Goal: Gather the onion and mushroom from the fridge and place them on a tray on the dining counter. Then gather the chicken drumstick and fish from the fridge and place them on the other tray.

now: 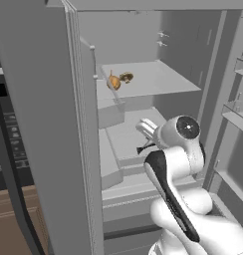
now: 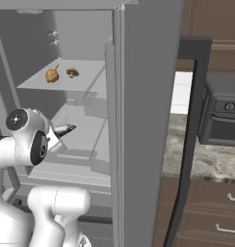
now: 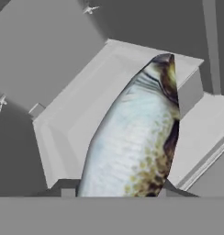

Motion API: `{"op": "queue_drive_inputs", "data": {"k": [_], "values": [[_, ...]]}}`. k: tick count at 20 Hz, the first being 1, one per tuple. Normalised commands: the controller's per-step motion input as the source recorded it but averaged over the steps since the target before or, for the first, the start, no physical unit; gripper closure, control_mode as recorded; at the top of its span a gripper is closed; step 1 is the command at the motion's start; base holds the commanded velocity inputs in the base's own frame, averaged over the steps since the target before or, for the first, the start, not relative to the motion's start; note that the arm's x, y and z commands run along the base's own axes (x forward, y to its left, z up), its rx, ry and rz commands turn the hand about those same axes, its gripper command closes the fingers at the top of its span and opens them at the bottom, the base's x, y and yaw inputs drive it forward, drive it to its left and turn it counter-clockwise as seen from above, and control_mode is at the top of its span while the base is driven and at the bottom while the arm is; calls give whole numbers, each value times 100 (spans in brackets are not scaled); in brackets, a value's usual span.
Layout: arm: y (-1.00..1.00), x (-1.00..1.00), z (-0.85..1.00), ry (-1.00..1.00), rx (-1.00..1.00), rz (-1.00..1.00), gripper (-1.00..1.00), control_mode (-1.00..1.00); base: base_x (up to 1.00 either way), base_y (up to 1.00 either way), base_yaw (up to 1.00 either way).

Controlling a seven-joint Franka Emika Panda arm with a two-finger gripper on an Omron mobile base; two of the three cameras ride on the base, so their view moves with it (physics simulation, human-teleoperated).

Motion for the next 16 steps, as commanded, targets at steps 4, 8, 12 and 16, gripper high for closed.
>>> {"op": "queue_drive_inputs", "data": {"k": [4,8,12,16], "values": [[-15,-83,77,8,1,0,100,-100,0,0,0],[-2,-80,50,16,0,0,100,-100,0,0,0],[-2,-98,3,8,0,0,100,-100,0,0,0],[-28,-94,17,2,0,5,100,-100,0,0,0]]}}
